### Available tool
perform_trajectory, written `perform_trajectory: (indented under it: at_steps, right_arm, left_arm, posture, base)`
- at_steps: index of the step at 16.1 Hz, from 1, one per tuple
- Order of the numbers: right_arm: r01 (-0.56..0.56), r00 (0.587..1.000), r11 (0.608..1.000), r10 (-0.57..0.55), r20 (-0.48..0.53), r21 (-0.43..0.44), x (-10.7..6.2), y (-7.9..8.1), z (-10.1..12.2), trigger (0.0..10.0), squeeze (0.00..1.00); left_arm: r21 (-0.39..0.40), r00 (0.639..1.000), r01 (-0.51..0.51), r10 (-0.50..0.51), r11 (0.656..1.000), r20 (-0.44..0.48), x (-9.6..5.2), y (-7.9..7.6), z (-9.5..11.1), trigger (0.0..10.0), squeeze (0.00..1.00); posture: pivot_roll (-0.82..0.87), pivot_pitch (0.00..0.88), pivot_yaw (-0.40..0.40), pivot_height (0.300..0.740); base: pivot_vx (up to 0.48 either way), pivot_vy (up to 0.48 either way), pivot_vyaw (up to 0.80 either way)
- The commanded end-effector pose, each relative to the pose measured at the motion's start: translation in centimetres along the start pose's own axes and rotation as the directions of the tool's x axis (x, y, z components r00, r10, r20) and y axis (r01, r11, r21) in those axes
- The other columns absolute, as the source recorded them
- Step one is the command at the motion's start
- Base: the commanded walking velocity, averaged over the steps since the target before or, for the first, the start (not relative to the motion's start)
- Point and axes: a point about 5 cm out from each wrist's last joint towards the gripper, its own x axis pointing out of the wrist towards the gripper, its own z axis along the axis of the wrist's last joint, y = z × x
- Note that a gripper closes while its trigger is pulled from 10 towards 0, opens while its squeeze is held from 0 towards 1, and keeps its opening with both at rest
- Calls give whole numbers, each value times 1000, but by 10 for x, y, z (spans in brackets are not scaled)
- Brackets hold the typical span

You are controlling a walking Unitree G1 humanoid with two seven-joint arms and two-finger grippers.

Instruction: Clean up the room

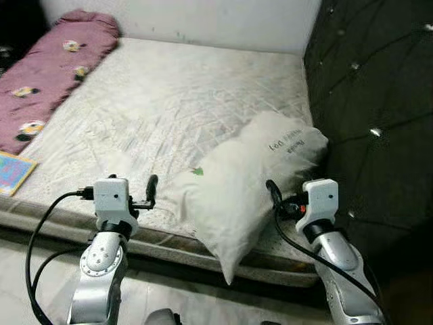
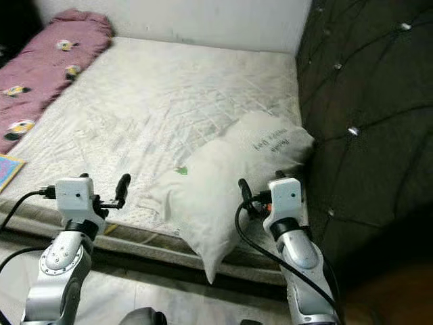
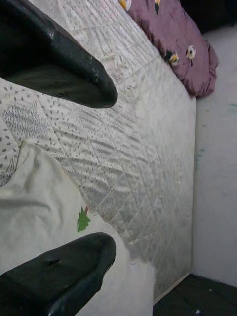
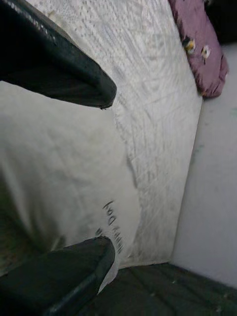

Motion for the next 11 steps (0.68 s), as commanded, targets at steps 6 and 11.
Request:
perform_trajectory:
  at_steps: [6,11]
  right_arm:
    - [60,998,998,-60,10,-3,-3,-8,4,10000,0]
    - [162,987,987,-162,11,1,-11,-17,7,10000,0]
  left_arm:
    - [-8,1000,2,-2,1000,2,-1,0,2,10000,0]
    - [-10,1000,8,-8,1000,11,2,2,5,10000,0]
  posture:
    - [3,18,2,740]
    - [-9,37,-3,740]
  base:
    - [0,0,-618]
    - [0,0,0]
